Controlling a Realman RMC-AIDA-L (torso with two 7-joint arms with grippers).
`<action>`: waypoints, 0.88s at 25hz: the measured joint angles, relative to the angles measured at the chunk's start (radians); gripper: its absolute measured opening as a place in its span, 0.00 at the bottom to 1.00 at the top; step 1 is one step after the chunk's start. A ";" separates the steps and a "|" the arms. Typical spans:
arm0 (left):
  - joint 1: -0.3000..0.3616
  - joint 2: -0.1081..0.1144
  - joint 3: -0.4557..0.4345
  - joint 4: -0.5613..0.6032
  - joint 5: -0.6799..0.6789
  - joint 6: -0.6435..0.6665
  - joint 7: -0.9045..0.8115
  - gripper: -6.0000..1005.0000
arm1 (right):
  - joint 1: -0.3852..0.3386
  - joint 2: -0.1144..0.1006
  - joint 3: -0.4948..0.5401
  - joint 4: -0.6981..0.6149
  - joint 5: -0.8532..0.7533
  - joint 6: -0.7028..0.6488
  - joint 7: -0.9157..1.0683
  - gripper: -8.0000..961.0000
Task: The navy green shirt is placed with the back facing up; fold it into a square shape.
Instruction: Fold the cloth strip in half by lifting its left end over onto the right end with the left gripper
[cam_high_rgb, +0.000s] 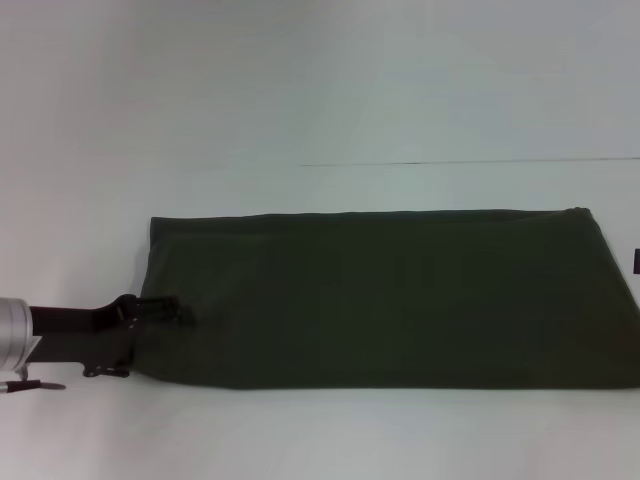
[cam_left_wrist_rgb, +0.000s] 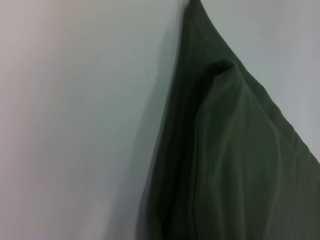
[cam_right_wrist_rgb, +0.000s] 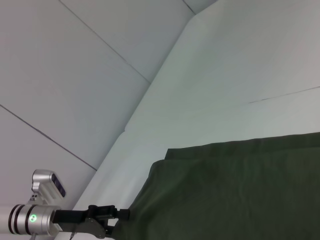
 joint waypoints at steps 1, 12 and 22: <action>-0.002 0.000 0.000 -0.001 0.000 0.000 0.000 0.89 | 0.000 0.000 0.000 0.000 0.000 0.001 0.000 0.98; -0.002 0.000 0.001 -0.002 0.002 -0.002 0.002 0.88 | -0.002 0.001 0.000 0.005 0.000 0.012 -0.010 0.98; 0.002 -0.001 0.001 -0.002 0.006 -0.002 0.007 0.60 | -0.001 0.001 0.000 0.007 0.000 0.013 -0.011 0.98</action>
